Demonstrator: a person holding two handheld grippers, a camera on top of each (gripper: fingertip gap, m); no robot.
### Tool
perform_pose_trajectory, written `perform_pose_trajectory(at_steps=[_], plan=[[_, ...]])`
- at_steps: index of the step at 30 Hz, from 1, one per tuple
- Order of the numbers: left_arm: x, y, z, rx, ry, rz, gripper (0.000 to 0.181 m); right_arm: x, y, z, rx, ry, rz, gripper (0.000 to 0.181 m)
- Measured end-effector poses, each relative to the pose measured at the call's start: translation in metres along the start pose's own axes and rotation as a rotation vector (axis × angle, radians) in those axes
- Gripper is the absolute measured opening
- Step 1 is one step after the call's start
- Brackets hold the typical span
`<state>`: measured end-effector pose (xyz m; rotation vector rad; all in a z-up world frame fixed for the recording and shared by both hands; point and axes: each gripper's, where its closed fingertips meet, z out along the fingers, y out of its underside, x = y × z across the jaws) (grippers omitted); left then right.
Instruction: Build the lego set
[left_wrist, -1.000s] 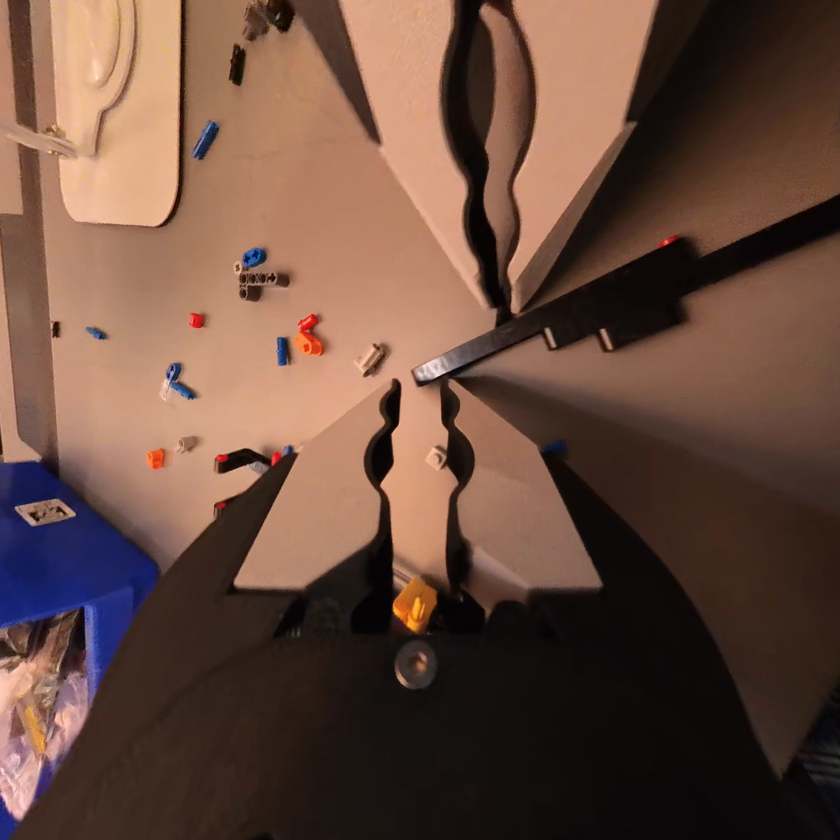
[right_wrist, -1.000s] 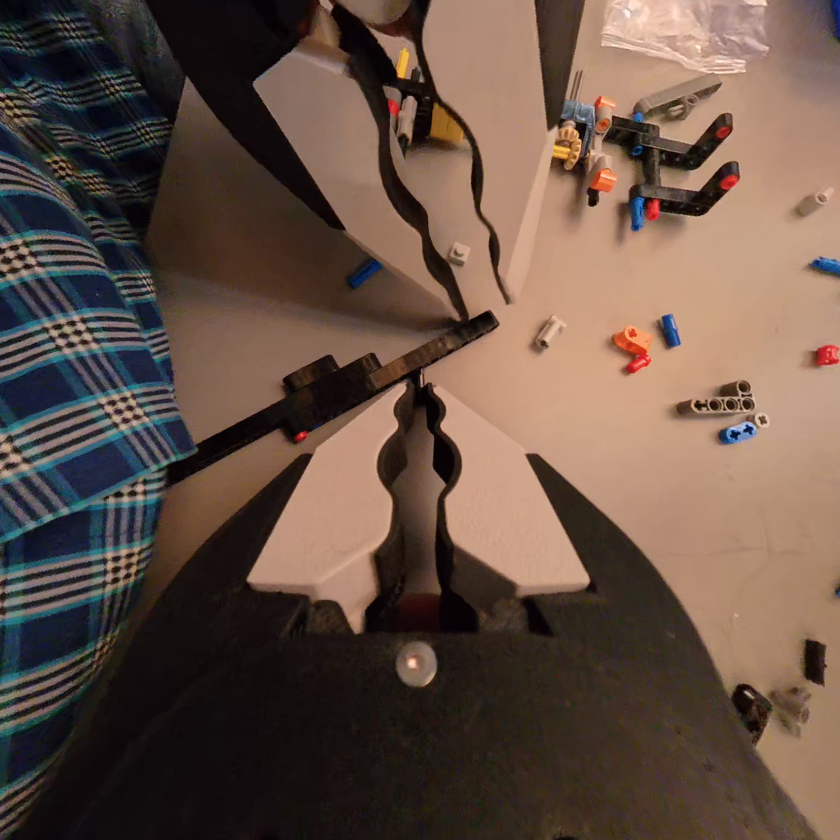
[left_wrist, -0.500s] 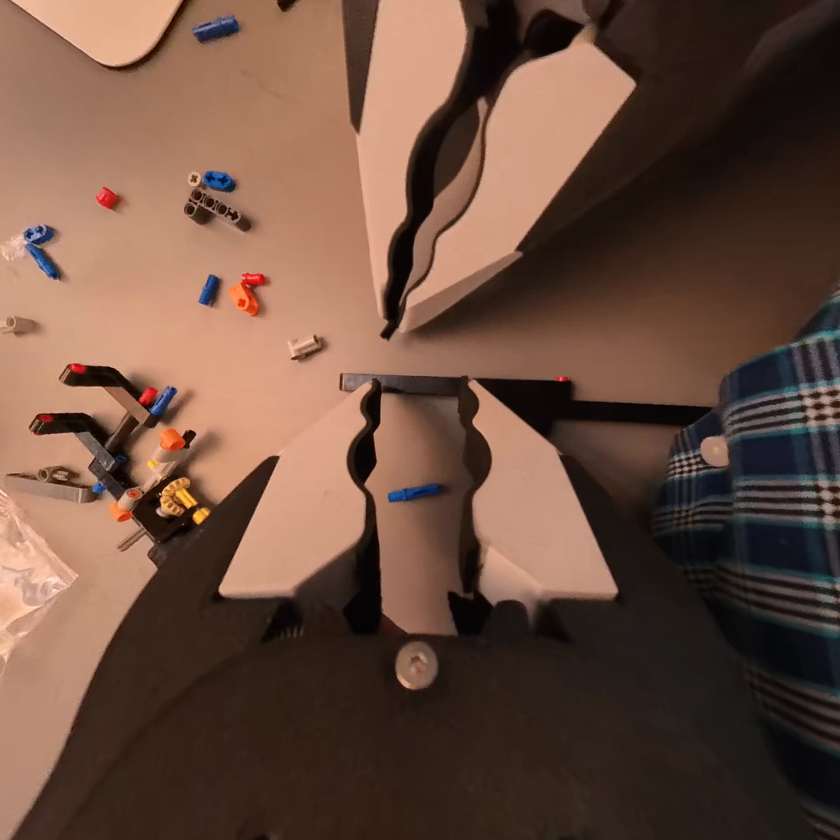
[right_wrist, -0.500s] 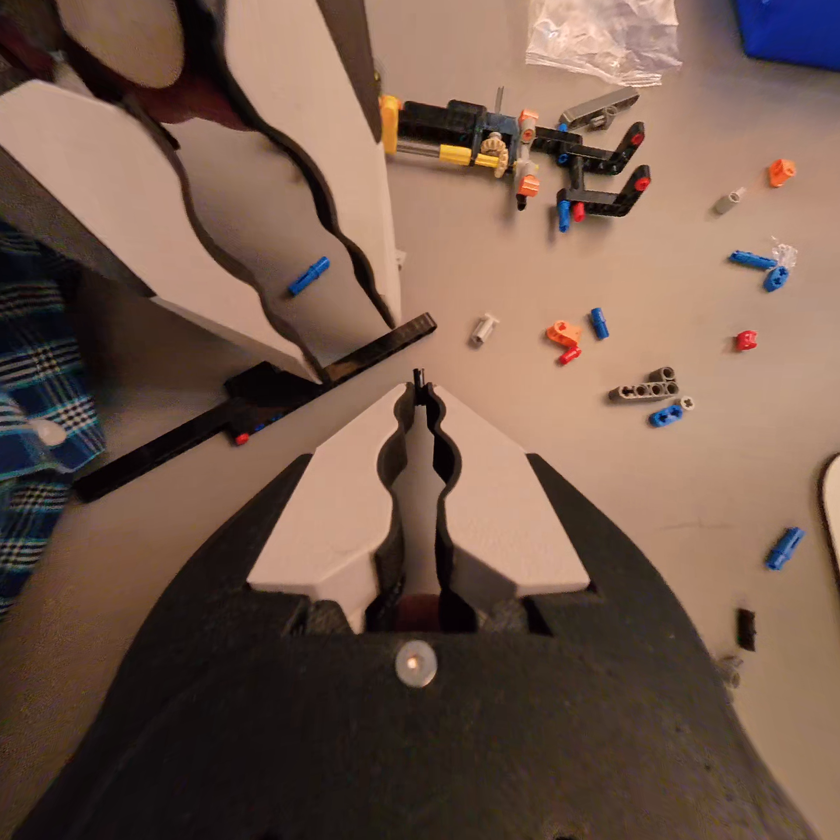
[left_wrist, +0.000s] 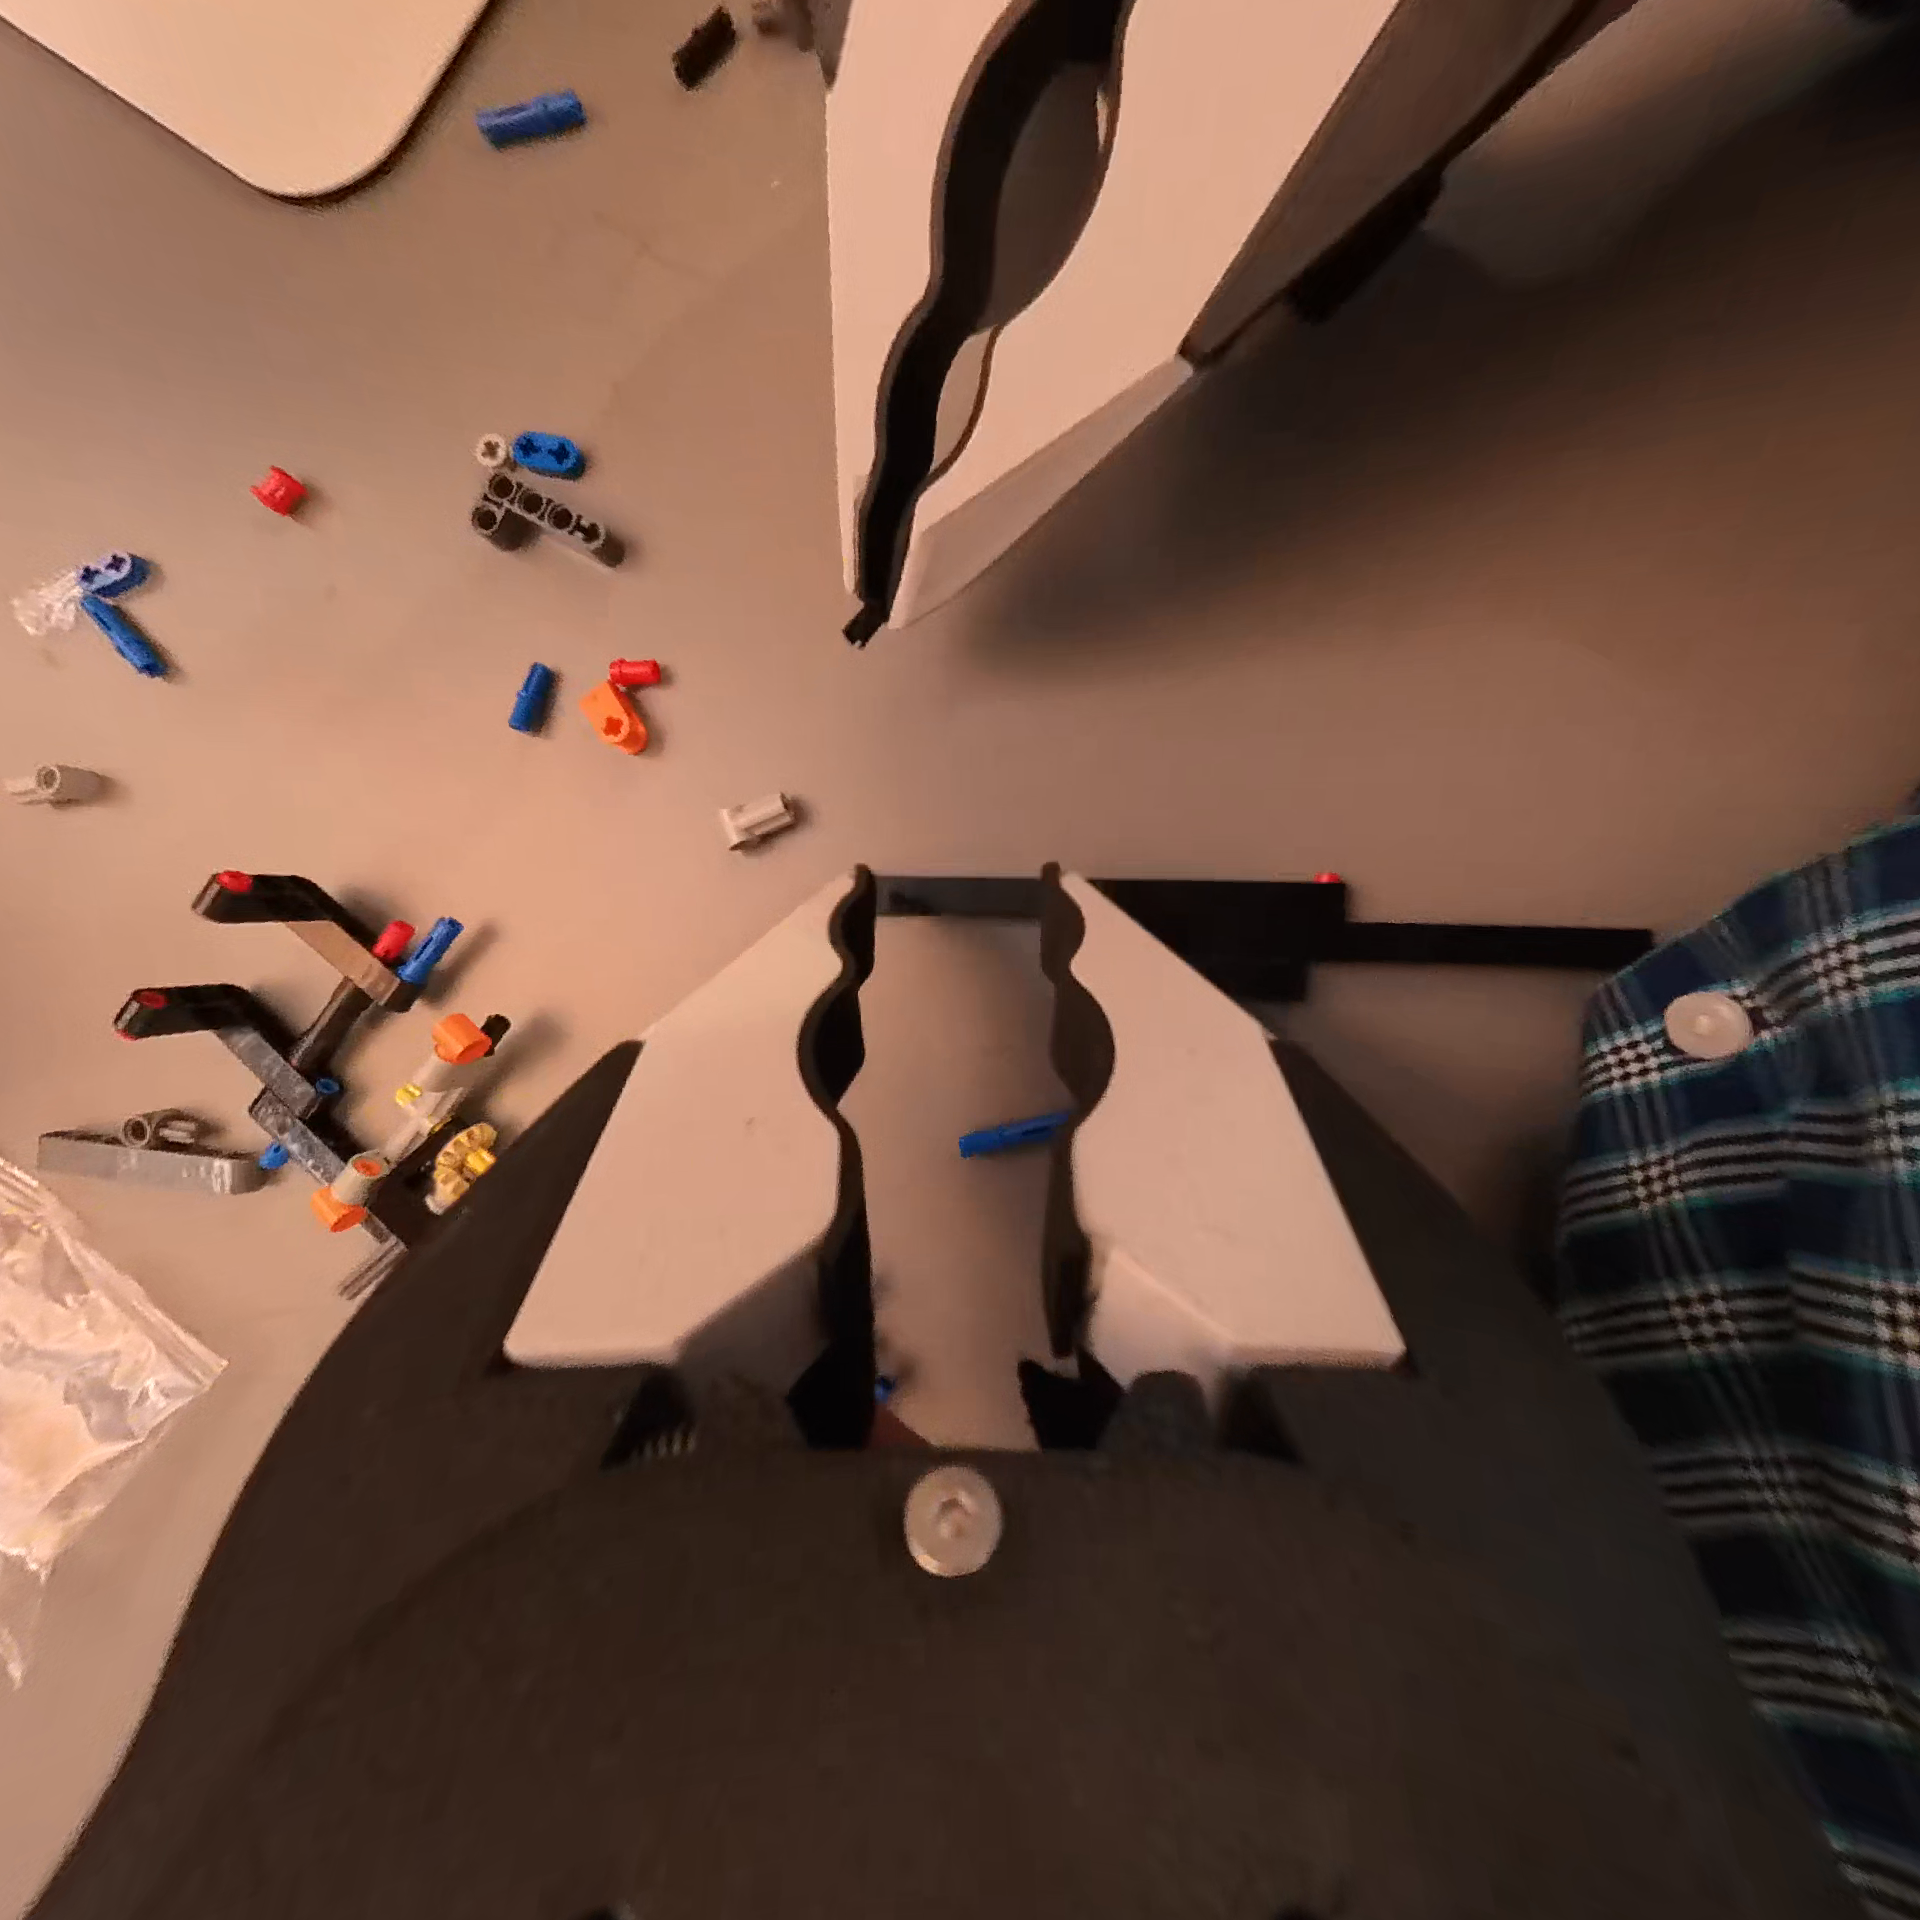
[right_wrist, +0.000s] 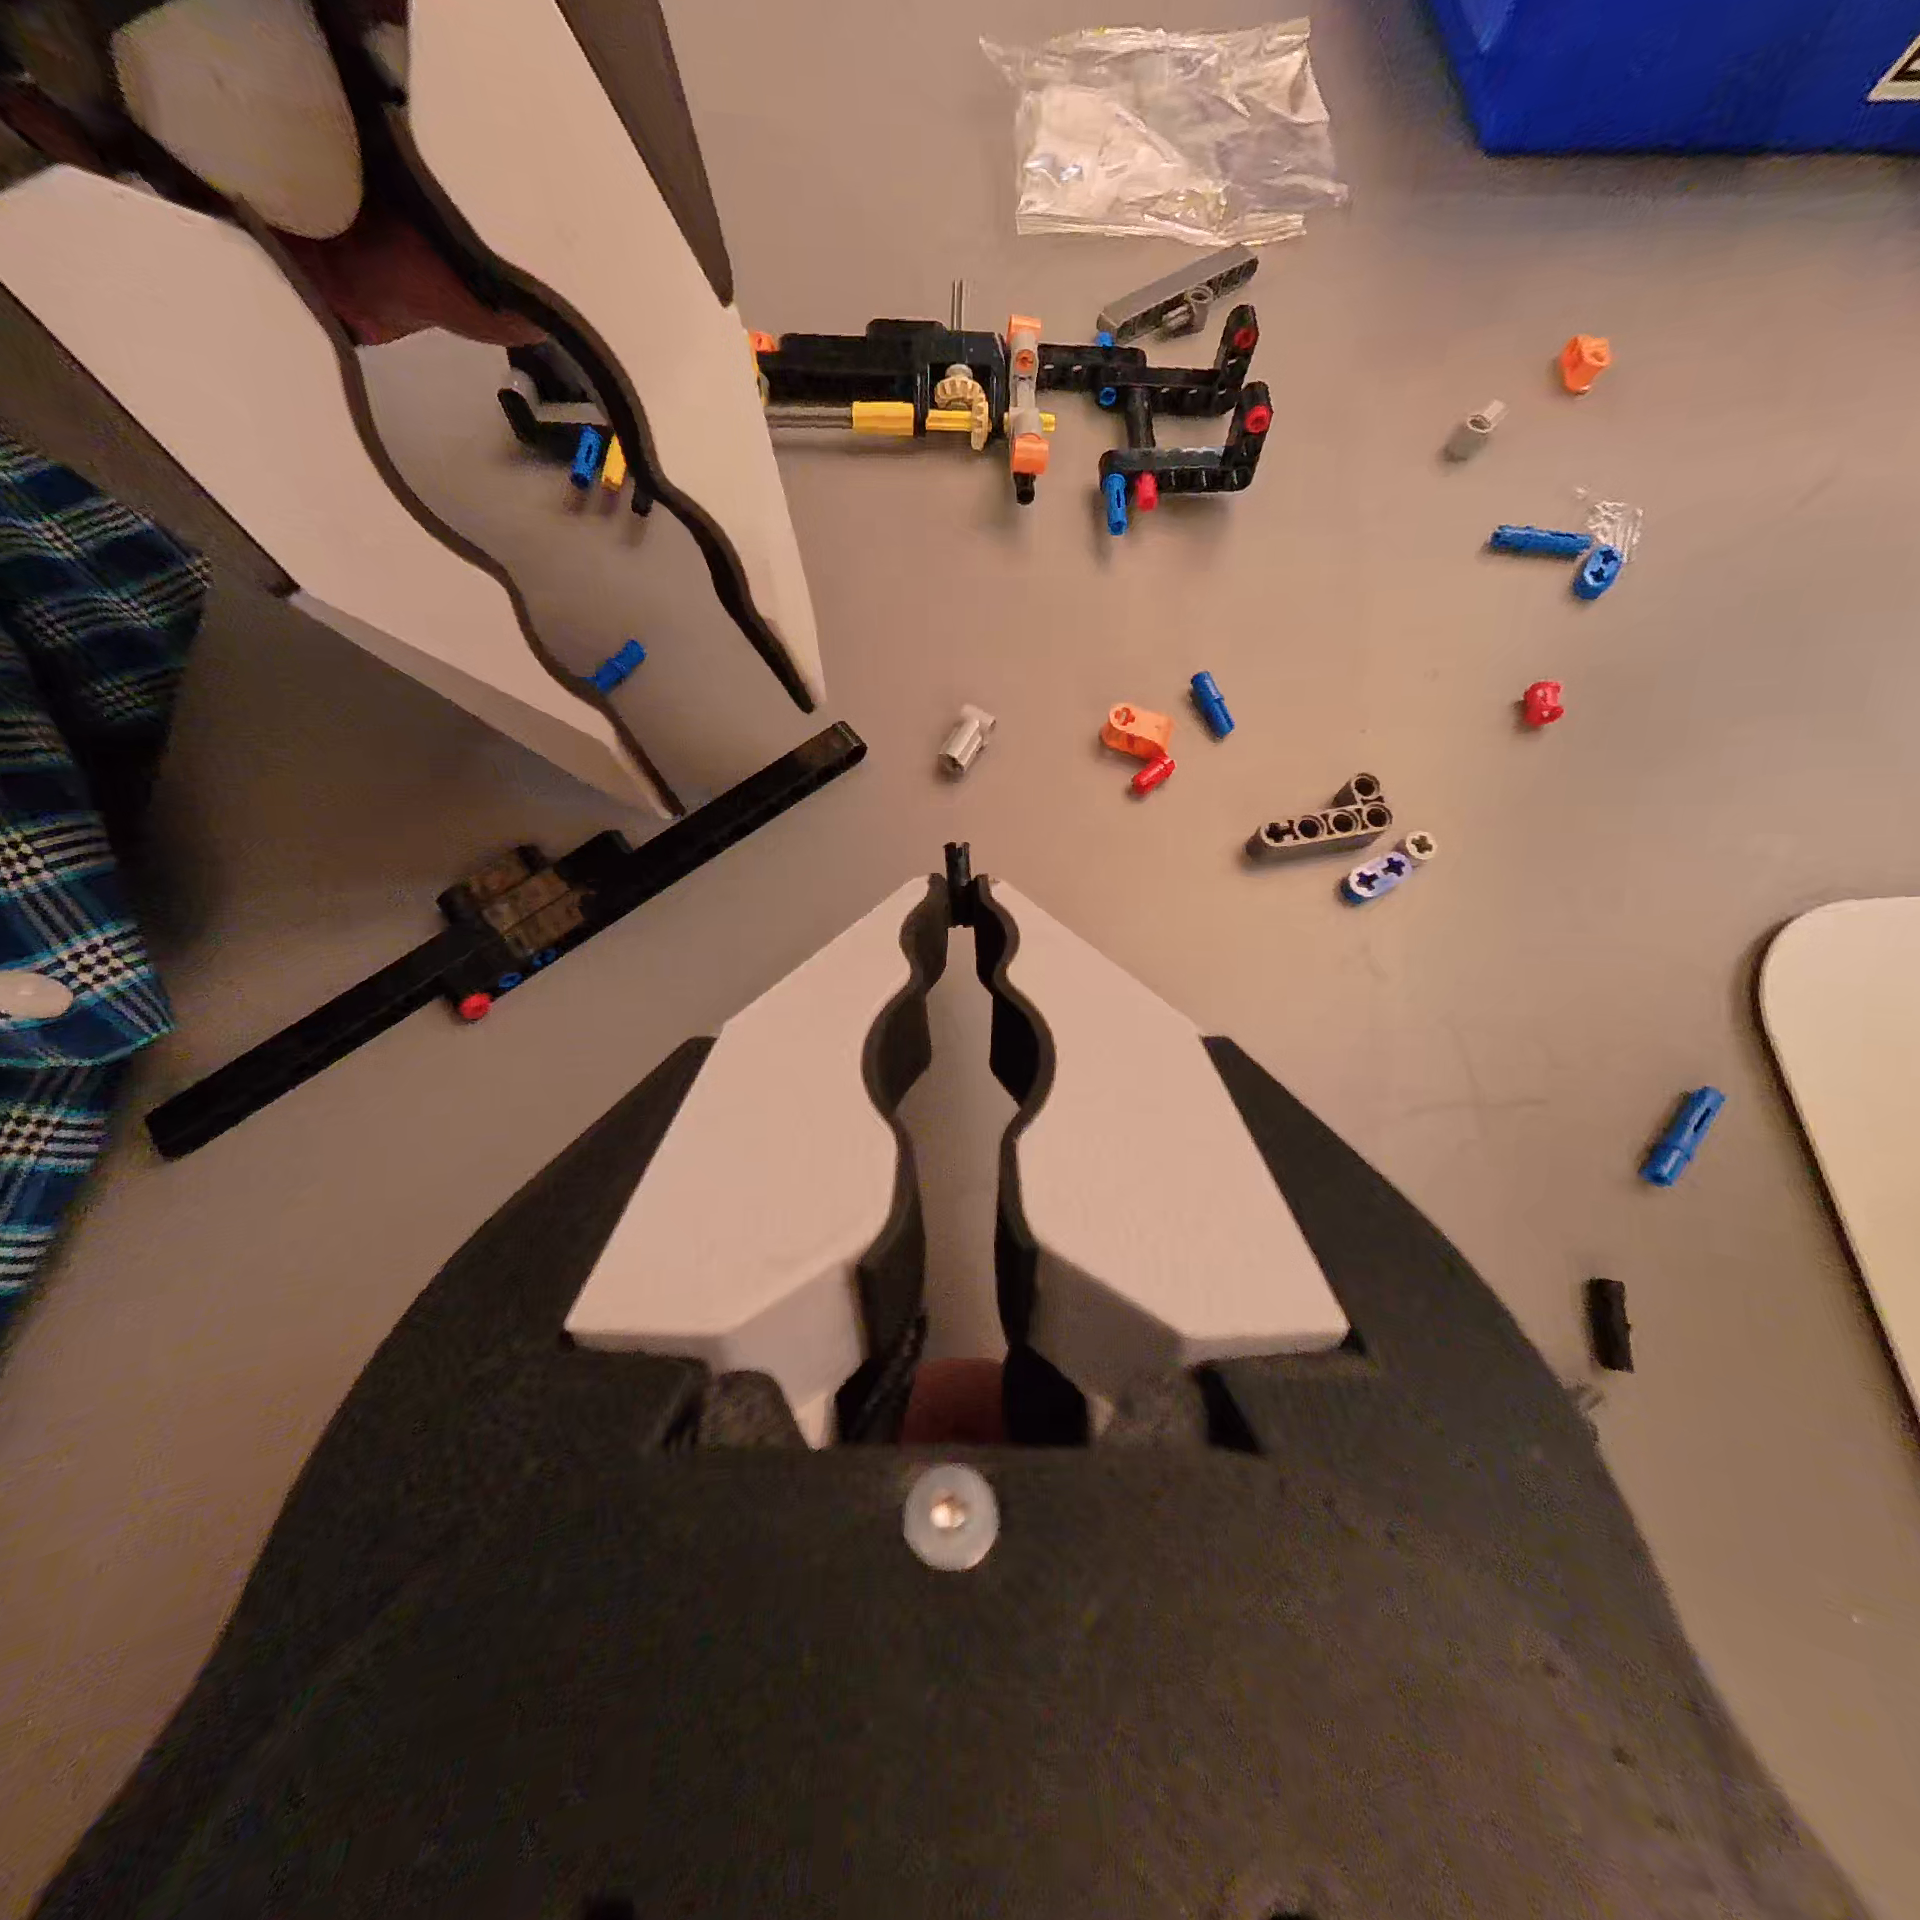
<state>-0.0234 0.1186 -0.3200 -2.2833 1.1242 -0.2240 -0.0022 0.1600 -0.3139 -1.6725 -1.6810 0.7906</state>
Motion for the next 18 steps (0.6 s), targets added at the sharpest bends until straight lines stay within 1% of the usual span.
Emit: perform_pose_trajectory(at_steps=[3,8,13,17,18], plan=[[0.003,-0.004,-0.001,0.012,0.017,-0.010,0.030,0.001,0.000,-0.002,0.009,-0.004,0.005,0.001],[0.007,0.007,0.008,-0.037,0.039,-0.011,0.031,0.002,0.000,-0.003,0.015,-0.003,0.010,0.002],[0.009,0.001,0.002,-0.010,0.043,-0.021,0.028,0.003,0.001,-0.003,0.016,-0.004,0.014,0.002],[0.013,0.008,0.008,-0.041,0.057,-0.017,0.029,0.002,0.000,-0.003,0.016,-0.004,0.012,0.002],[0.014,0.007,0.008,-0.031,0.057,-0.019,0.029,0.002,0.000,-0.003,0.016,-0.004,0.013,0.001]])
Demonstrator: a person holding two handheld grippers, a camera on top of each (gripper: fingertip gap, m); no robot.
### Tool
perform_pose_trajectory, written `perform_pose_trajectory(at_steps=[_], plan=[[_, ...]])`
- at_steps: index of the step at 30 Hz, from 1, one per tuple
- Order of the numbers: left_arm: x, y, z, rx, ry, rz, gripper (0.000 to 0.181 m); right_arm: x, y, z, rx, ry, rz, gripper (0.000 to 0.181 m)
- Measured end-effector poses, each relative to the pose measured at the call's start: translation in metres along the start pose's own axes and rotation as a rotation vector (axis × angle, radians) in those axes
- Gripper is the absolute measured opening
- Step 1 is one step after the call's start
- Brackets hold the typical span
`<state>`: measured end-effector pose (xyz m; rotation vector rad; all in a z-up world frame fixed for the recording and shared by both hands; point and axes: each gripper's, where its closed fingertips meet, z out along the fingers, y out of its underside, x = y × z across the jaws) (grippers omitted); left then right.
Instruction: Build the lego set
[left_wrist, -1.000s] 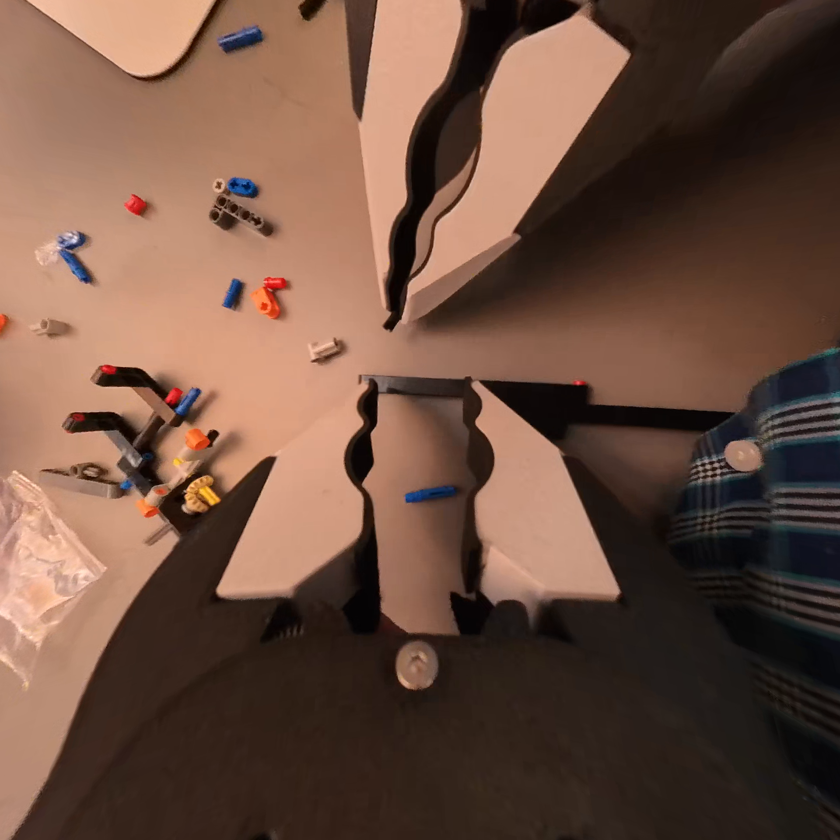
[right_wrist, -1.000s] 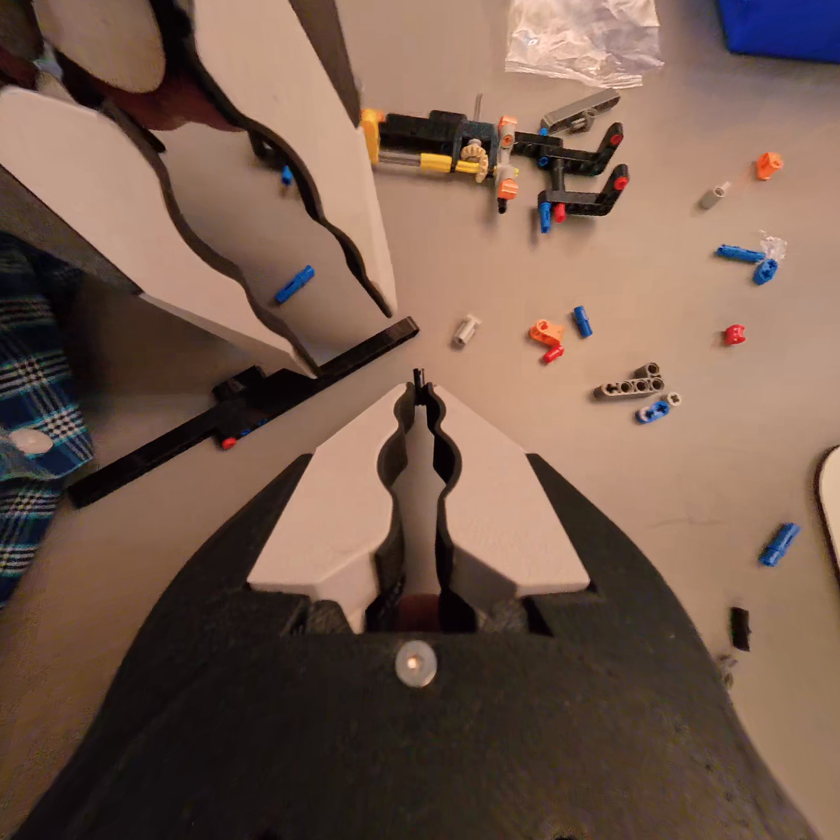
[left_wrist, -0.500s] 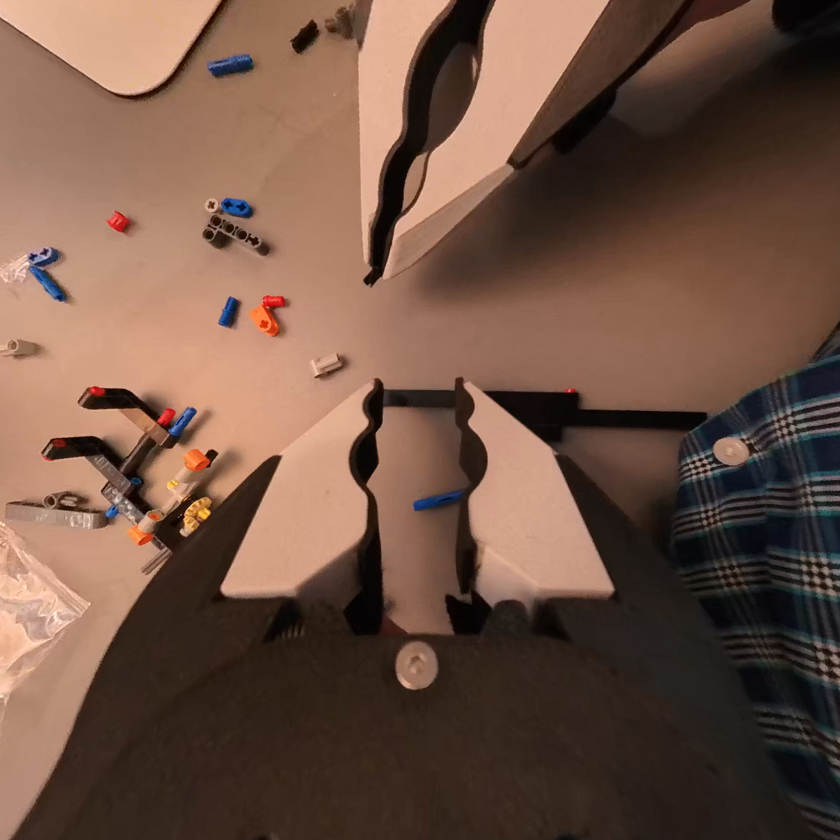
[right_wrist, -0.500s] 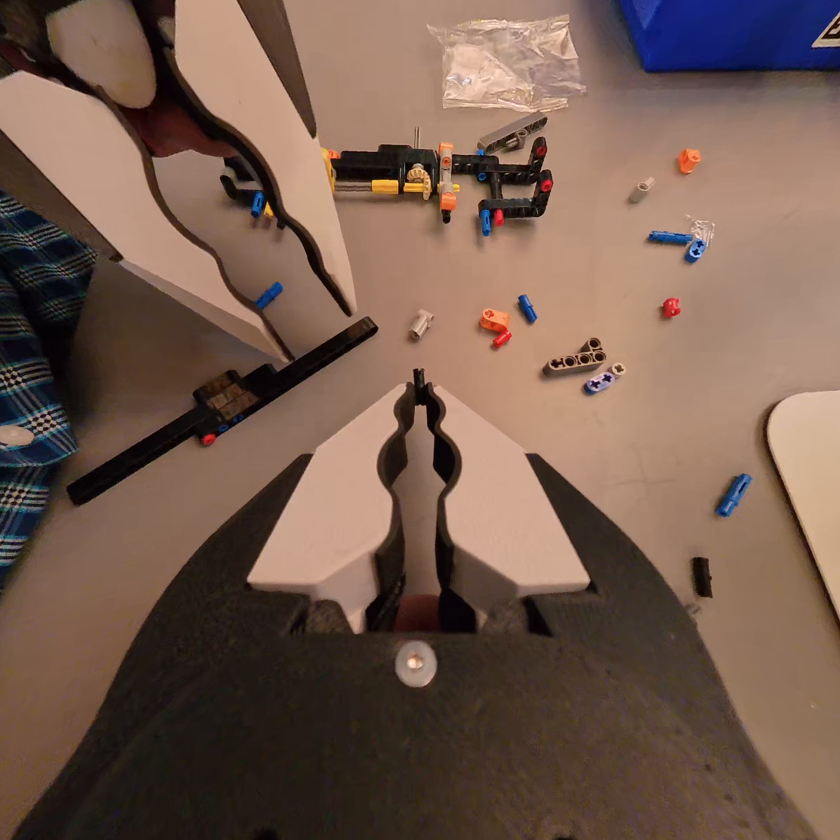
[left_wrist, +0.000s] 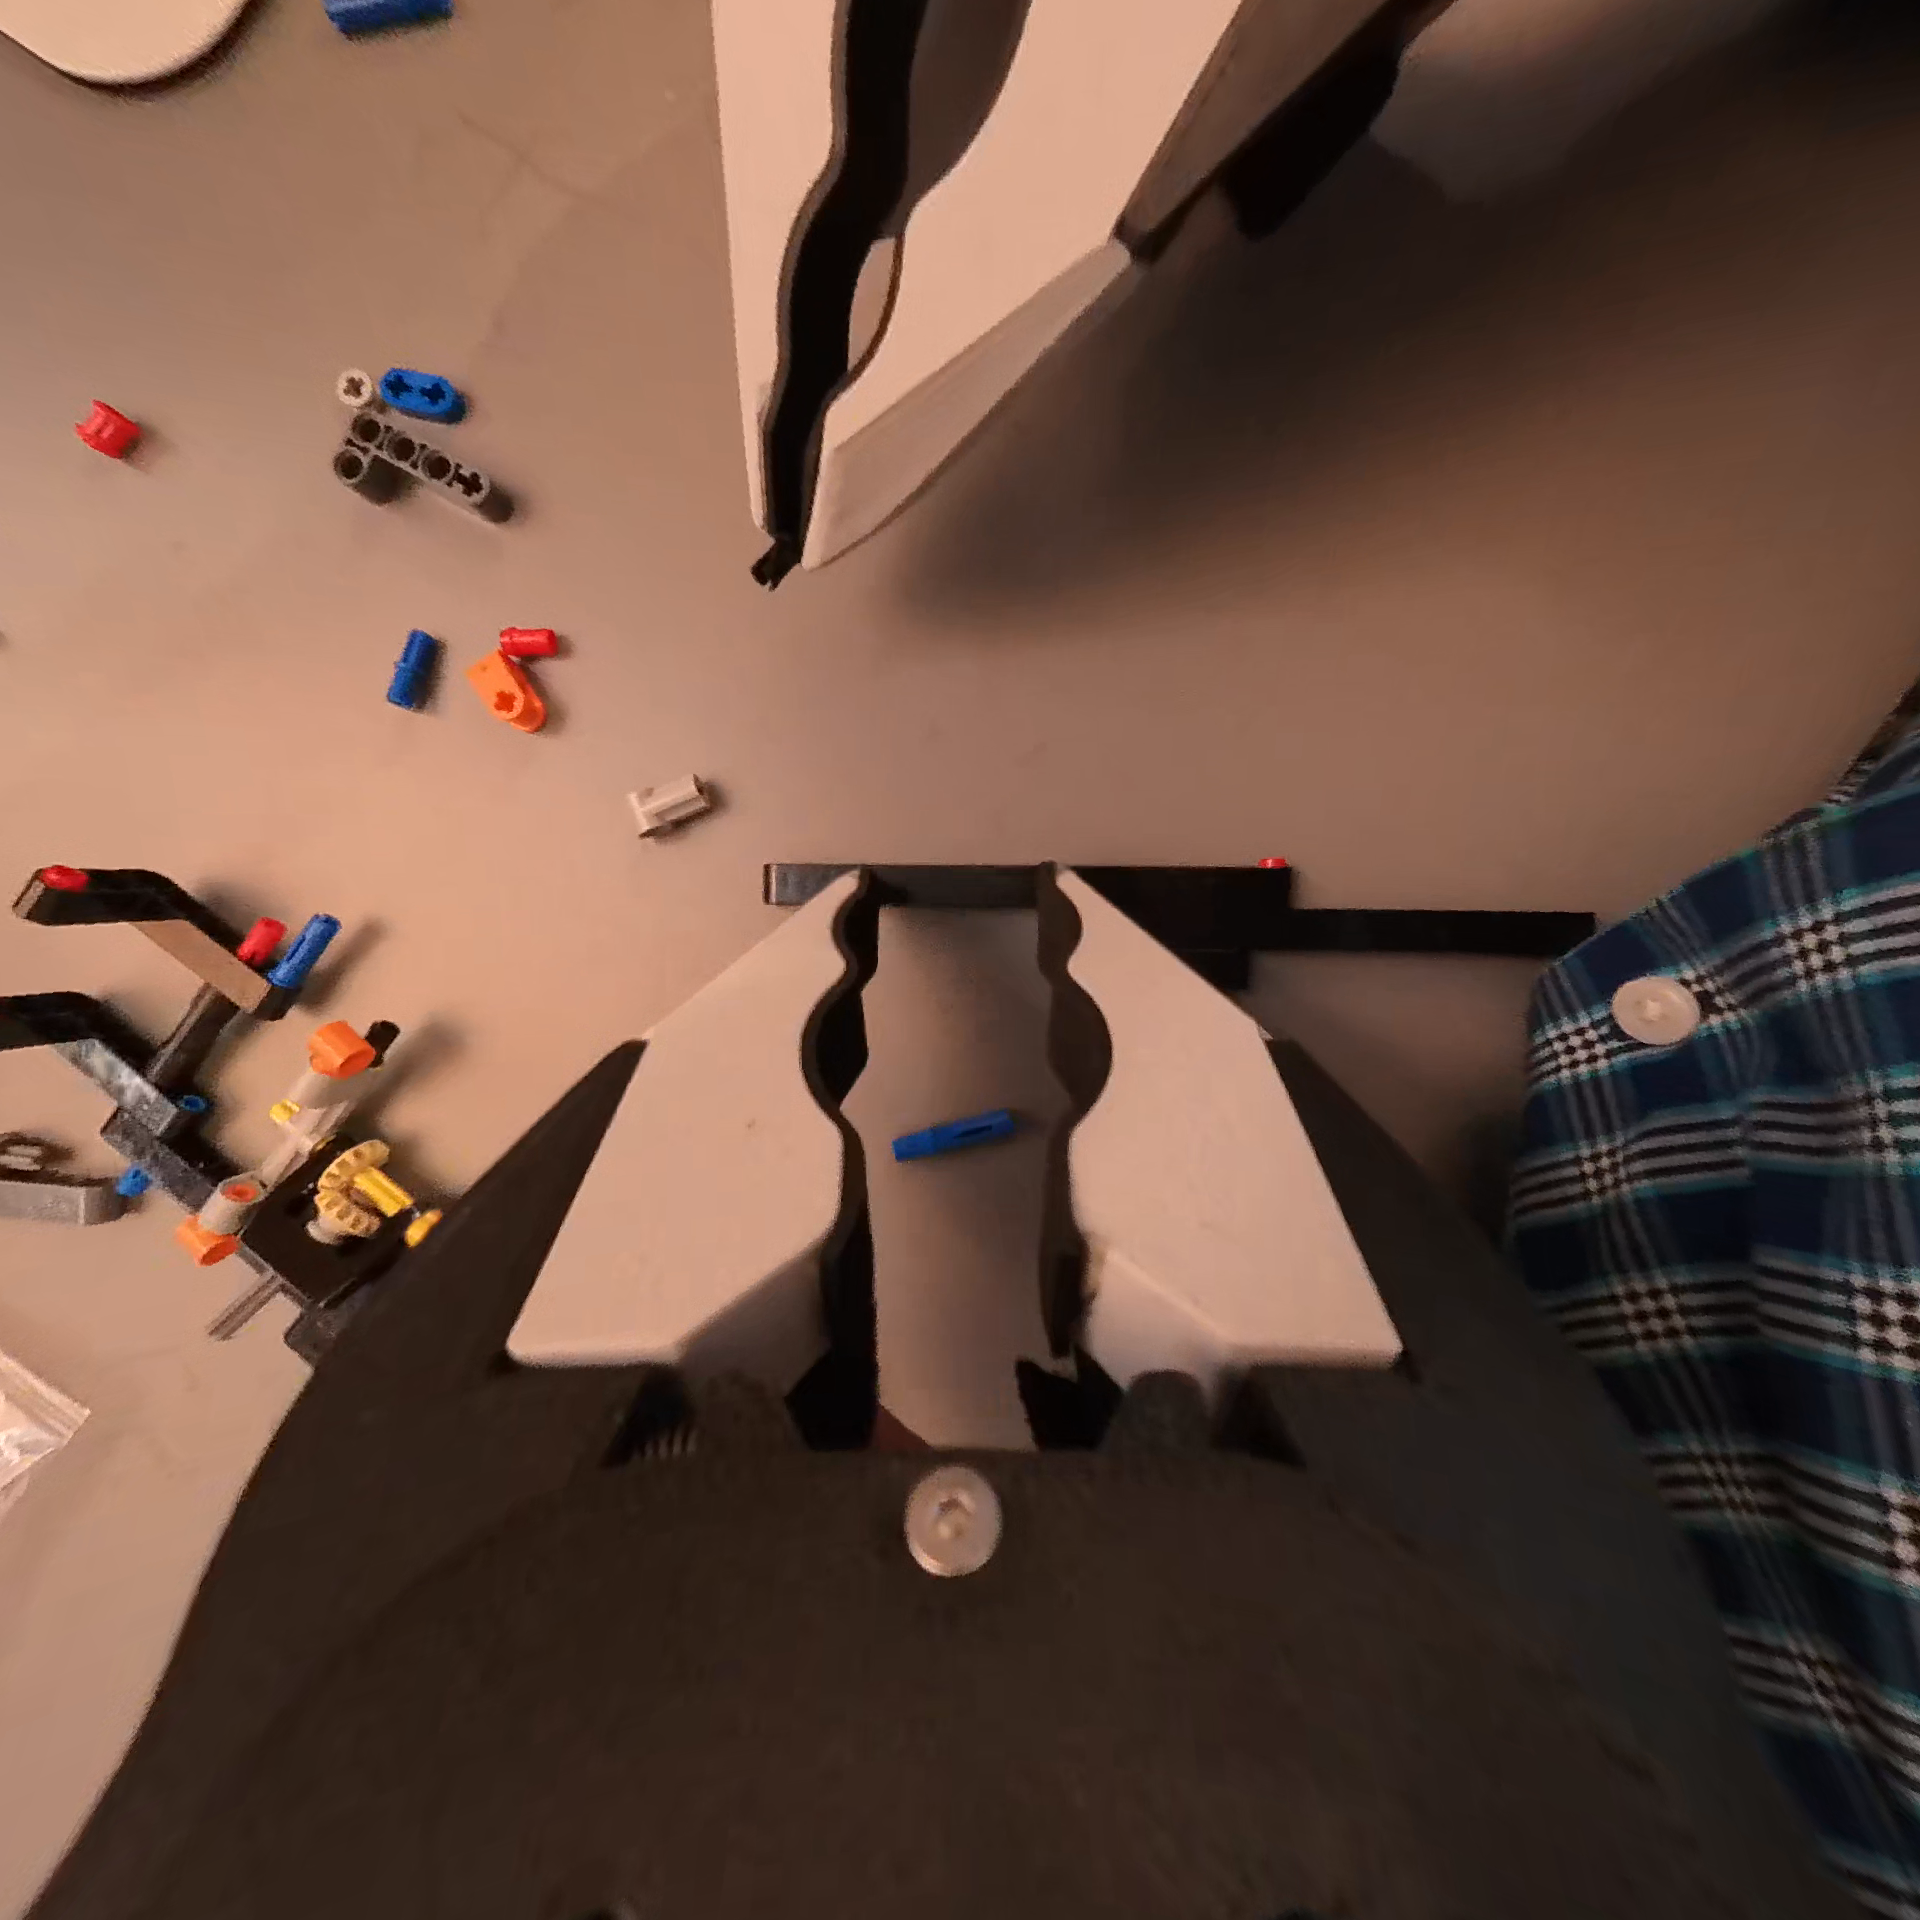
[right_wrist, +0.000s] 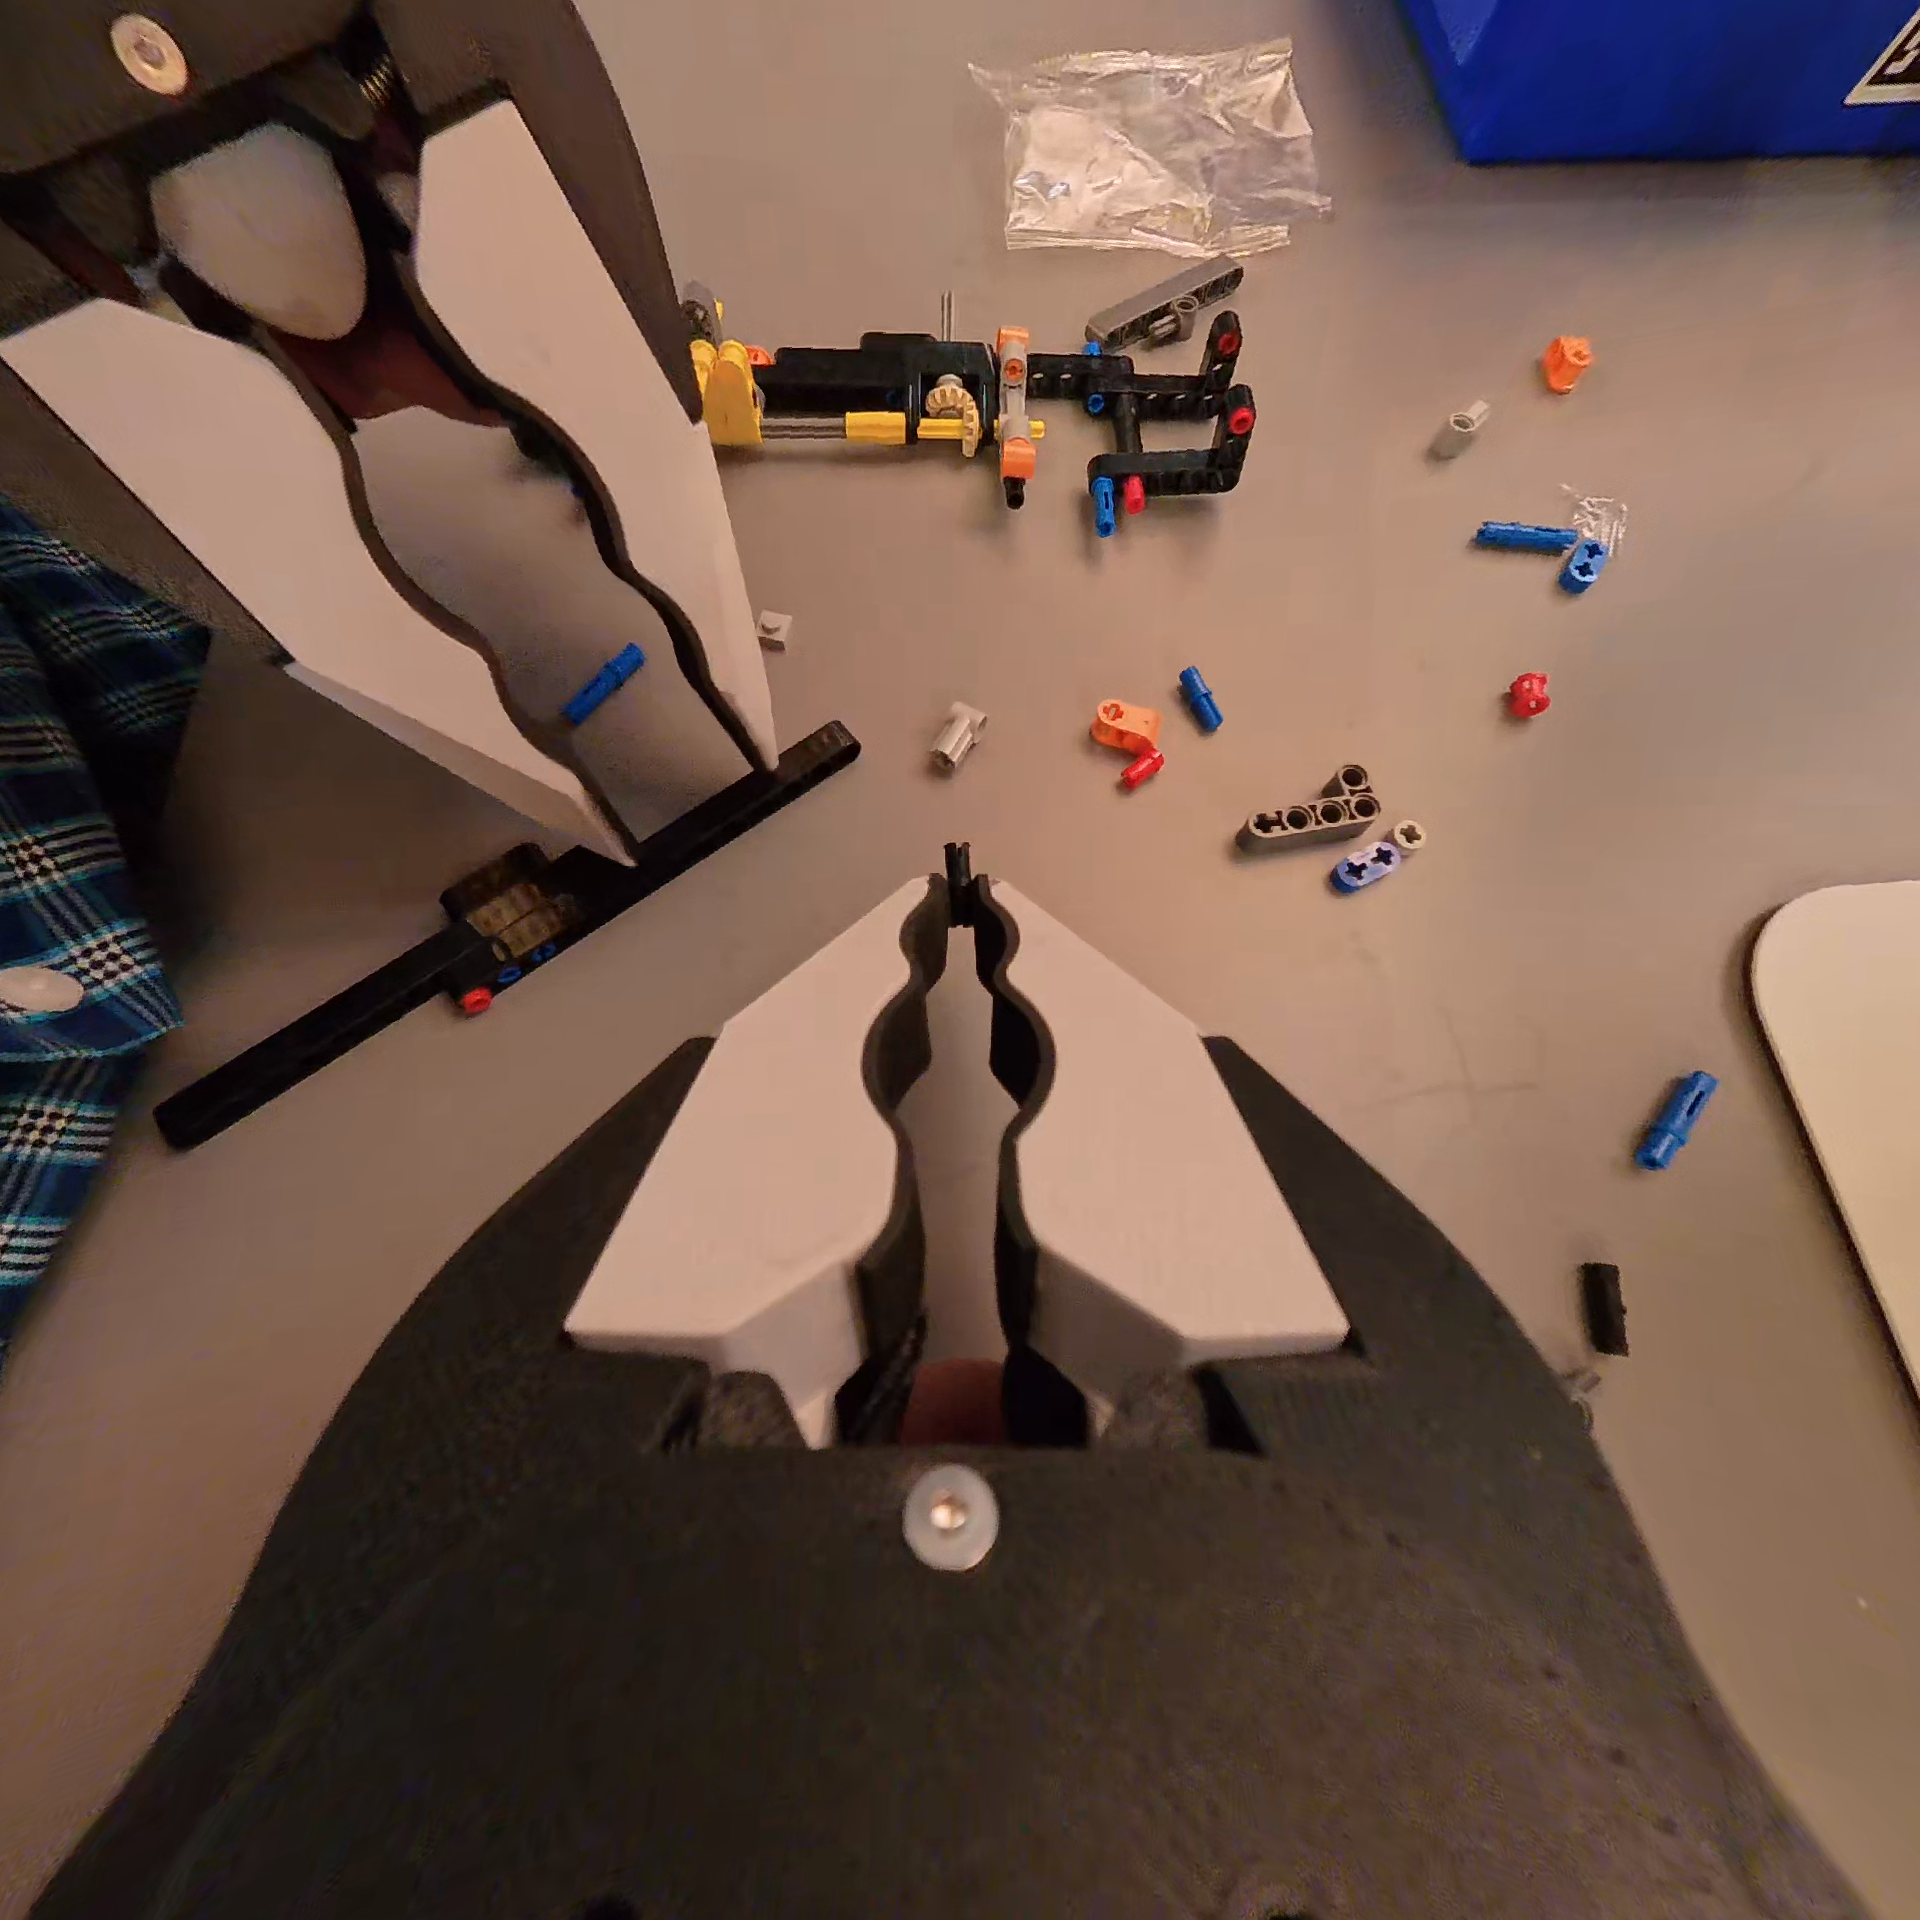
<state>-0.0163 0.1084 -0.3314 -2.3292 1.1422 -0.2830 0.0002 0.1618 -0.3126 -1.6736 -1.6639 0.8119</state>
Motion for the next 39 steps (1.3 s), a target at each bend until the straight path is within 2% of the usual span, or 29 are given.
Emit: perform_pose_trajectory(at_steps=[5,18,23,32,39], plan=[[0.006,-0.006,-0.004,0.007,0.004,0.013,0.028,0.000,0.000,-0.001,0.003,0.002,0.001,0.001],[0.014,0.001,0.000,-0.017,0.025,0.014,0.026,-0.002,0.001,0.000,-0.004,-0.007,-0.005,0.002],[0.007,-0.005,-0.006,0.018,-0.016,-0.011,0.026,-0.009,0.004,0.003,-0.025,-0.042,-0.030,0.001],[0.000,0.004,-0.002,0.002,-0.063,-0.024,0.027,-0.041,0.016,0.016,-0.140,-0.153,-0.238,0.002],[0.001,0.010,-0.002,0.023,-0.038,-0.045,0.026,-0.049,0.015,0.022,-0.196,-0.145,-0.427,0.001]])
